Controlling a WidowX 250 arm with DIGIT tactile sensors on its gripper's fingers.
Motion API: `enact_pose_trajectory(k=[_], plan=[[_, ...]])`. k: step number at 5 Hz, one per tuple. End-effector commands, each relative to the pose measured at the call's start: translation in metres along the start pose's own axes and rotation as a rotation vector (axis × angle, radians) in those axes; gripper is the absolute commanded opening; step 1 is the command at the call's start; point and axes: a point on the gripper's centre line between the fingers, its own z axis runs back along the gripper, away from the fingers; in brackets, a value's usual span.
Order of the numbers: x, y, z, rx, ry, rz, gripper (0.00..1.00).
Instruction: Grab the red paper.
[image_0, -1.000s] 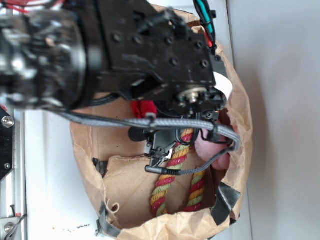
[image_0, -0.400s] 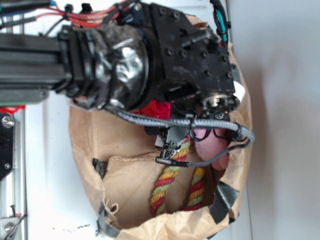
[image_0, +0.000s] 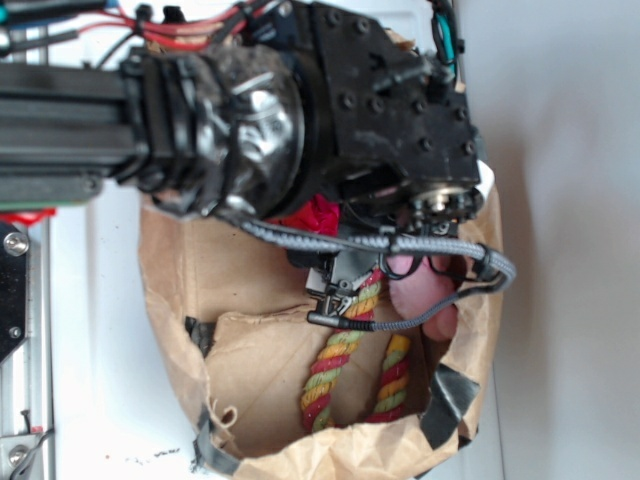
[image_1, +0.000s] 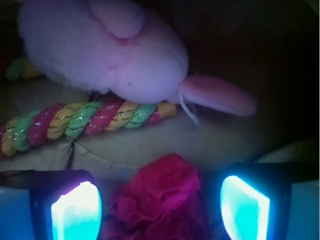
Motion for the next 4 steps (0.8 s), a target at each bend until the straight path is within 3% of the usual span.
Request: enact_pose_trajectory(k=[1,4], plan=[[0.0113,0.0018,0.0140,0.011,-0.050,-0.009,1.00],[0.0107,0.0042,0.0188,-0.012,-0.075,-0.021,1.00]])
